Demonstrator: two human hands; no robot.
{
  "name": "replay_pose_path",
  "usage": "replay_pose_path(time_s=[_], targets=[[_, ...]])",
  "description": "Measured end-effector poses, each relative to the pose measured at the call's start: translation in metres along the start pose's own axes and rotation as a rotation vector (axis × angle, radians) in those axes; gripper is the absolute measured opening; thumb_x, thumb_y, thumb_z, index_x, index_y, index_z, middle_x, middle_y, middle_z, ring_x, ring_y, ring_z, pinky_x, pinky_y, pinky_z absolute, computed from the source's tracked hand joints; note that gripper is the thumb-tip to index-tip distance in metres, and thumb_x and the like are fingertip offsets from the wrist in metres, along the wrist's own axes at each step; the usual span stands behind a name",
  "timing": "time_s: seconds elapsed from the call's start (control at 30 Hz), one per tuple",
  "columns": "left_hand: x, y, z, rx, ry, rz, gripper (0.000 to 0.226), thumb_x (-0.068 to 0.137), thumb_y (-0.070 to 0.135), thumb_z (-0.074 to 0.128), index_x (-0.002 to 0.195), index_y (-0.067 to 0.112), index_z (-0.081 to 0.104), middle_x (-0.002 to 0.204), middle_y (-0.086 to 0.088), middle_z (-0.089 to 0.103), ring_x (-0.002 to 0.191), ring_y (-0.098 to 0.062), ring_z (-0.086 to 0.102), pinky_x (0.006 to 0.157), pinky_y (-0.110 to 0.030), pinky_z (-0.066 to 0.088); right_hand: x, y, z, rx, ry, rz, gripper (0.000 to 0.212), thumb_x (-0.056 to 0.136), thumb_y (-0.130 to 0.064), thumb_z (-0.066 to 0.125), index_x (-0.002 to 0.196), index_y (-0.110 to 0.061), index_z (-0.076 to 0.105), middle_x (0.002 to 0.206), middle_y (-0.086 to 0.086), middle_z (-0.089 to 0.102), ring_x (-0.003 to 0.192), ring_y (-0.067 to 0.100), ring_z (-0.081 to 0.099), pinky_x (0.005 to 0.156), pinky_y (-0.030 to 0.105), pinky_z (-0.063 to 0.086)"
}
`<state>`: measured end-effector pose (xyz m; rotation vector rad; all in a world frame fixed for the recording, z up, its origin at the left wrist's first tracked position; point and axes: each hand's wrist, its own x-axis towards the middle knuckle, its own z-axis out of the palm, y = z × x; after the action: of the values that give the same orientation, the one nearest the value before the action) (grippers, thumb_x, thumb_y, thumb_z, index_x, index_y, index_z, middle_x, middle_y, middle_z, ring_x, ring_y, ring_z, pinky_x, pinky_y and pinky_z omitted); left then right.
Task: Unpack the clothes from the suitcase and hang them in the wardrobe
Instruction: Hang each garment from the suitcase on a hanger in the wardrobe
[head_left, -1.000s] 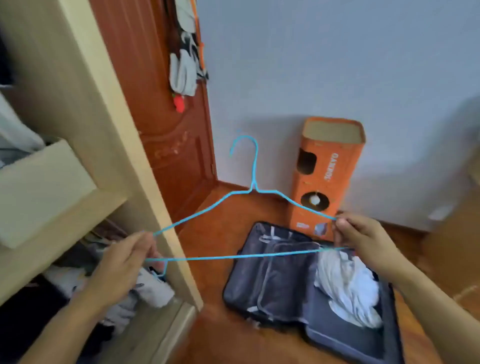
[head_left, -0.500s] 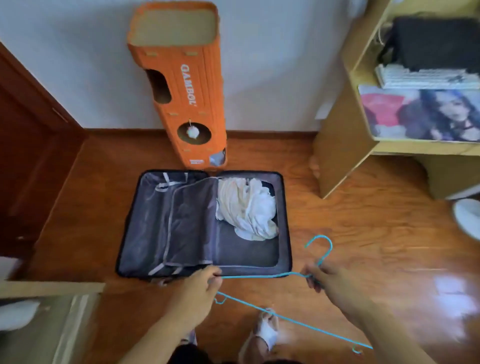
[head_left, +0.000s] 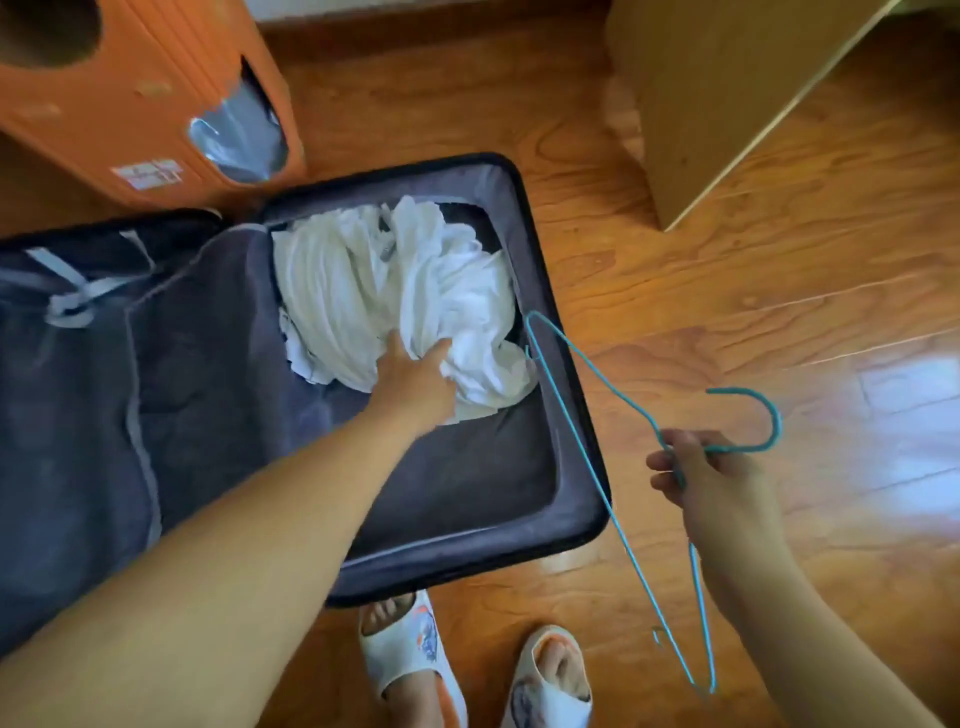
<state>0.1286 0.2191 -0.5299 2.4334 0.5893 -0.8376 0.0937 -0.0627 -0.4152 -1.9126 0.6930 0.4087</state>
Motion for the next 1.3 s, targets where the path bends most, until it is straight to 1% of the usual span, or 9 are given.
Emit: replay_pose_path(time_s=[0.2, 0.3, 0.43, 0.7, 0.83, 0.93, 1.13, 1.23, 1.3], targets=[[0.054, -0.016, -0.002, -0.241, 0.080, -0.141, 0.038, 0.103, 0.007, 0.036, 0.132, 0.007, 0.060, 0.137, -0.018, 0.056, 0.122, -0.038, 0.054, 0.097, -0.038, 0.045, -0.003, 0.035, 0.023, 0.023, 0.010, 0.080, 0.022, 0.103, -0.018, 0.050, 0.093, -0.016, 0.069, 0.077, 0.008, 0.071, 0.061, 0.011, 0.061, 0.073, 0.034, 0.051], [-0.003, -0.028, -0.040, -0.830, 0.312, -0.336, 0.041, 0.097, -0.002, 0.038, 0.101, 0.018, 0.073, 0.104, -0.001, 0.067, 0.099, -0.025, 0.061, 0.074, -0.021, 0.050, -0.034, 0.023, -0.002, 0.015, 0.020, 0.110, 0.023, 0.105, -0.018, 0.047, 0.096, -0.013, 0.068, 0.081, 0.015, 0.070, 0.065, 0.020, 0.060, 0.069, 0.032, 0.052], [-0.100, -0.016, -0.145, -1.513, 0.387, -0.281, 0.033, 0.103, 0.004, 0.051, 0.083, 0.011, 0.076, 0.092, -0.007, 0.073, 0.090, -0.019, 0.073, 0.094, -0.028, 0.056, -0.076, -0.029, -0.049, 0.021, 0.046, 0.095, 0.024, 0.105, -0.011, 0.044, 0.095, -0.012, 0.066, 0.078, 0.021, 0.066, 0.051, 0.009, 0.056, 0.052, 0.013, 0.049], [-0.343, 0.069, -0.397, -1.620, 0.404, 0.152, 0.020, 0.103, 0.012, 0.050, 0.110, 0.004, 0.067, 0.108, -0.012, 0.074, 0.114, -0.034, 0.069, 0.100, -0.053, 0.051, -0.163, -0.197, -0.124, -0.004, -0.145, -0.168, 0.034, 0.104, -0.004, 0.044, 0.099, -0.029, 0.066, 0.087, 0.025, 0.065, 0.048, -0.001, 0.054, 0.049, 0.009, 0.044], [-0.474, 0.094, -0.486, -1.652, 0.402, 0.356, 0.037, 0.093, 0.006, 0.052, 0.130, 0.005, 0.061, 0.111, -0.010, 0.072, 0.106, -0.026, 0.072, 0.082, -0.049, 0.060, -0.242, -0.292, -0.143, -0.058, -0.291, -0.368, 0.041, 0.097, -0.013, 0.062, 0.076, -0.045, 0.074, 0.078, -0.002, 0.069, 0.066, 0.008, 0.060, 0.056, 0.010, 0.041], [-0.549, 0.105, -0.524, -1.707, 0.430, 0.472, 0.051, 0.086, 0.003, 0.056, 0.136, 0.003, 0.055, 0.114, -0.013, 0.069, 0.112, -0.030, 0.069, 0.083, -0.050, 0.059, -0.312, -0.345, -0.137, -0.124, -0.344, -0.533, 0.029, 0.083, -0.010, 0.078, 0.106, -0.026, 0.073, 0.094, -0.008, 0.060, 0.085, 0.010, 0.060, 0.070, 0.009, 0.041], [-0.680, 0.127, -0.555, -1.913, 0.560, 0.604, 0.040, 0.093, -0.011, 0.046, 0.131, -0.005, 0.053, 0.117, -0.019, 0.059, 0.109, -0.033, 0.066, 0.094, -0.055, 0.057, -0.459, -0.379, -0.091, -0.175, -0.488, -0.876, 0.090, 0.067, -0.031, 0.090, 0.136, -0.039, 0.033, 0.109, -0.010, 0.030, 0.100, 0.003, 0.042, 0.080, 0.004, 0.040], [-0.729, 0.119, -0.566, -1.944, 0.594, 0.643, 0.039, 0.096, -0.010, 0.043, 0.134, -0.005, 0.051, 0.123, -0.018, 0.057, 0.121, -0.032, 0.063, 0.092, -0.050, 0.059, -0.468, -0.397, -0.071, -0.231, -0.302, -1.018, 0.071, 0.068, -0.030, 0.088, 0.129, -0.024, 0.053, 0.104, -0.003, 0.038, 0.097, 0.020, 0.046, 0.084, 0.028, 0.045], [-0.755, 0.103, -0.578, -1.933, 0.610, 0.663, 0.035, 0.096, -0.008, 0.046, 0.131, -0.005, 0.054, 0.126, -0.017, 0.054, 0.124, -0.030, 0.061, 0.090, -0.046, 0.060, -0.464, -0.421, -0.072, -0.205, -0.172, -1.112, 0.026, 0.078, -0.021, 0.069, 0.103, -0.015, 0.065, 0.090, 0.004, 0.047, 0.088, 0.034, 0.053, 0.072, 0.035, 0.041]])
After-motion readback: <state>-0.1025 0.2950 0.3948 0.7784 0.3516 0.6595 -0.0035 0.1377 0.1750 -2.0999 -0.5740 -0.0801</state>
